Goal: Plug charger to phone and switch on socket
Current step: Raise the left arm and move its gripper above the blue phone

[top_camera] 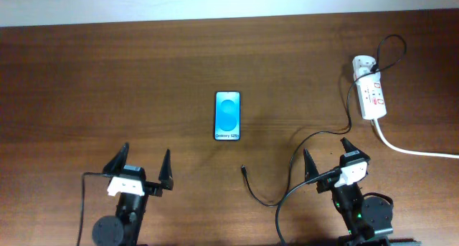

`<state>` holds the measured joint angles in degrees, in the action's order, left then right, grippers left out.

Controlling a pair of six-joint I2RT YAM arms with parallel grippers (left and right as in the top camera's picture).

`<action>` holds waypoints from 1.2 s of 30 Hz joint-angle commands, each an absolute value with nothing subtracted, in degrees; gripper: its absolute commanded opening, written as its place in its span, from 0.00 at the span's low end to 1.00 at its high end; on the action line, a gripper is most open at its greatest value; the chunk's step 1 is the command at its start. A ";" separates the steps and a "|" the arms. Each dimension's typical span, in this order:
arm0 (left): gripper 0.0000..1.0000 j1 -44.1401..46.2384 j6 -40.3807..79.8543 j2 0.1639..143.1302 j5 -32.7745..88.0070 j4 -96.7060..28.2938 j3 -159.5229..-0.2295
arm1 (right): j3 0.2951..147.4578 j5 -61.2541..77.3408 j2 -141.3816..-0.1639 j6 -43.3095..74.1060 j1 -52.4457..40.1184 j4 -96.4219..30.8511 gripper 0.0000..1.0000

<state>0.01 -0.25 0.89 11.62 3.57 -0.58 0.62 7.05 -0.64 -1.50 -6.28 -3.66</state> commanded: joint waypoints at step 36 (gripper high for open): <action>0.99 5.32 3.16 72.90 27.22 -53.60 -84.27 | 0.32 6.79 -0.21 -1.08 -5.87 -4.01 0.98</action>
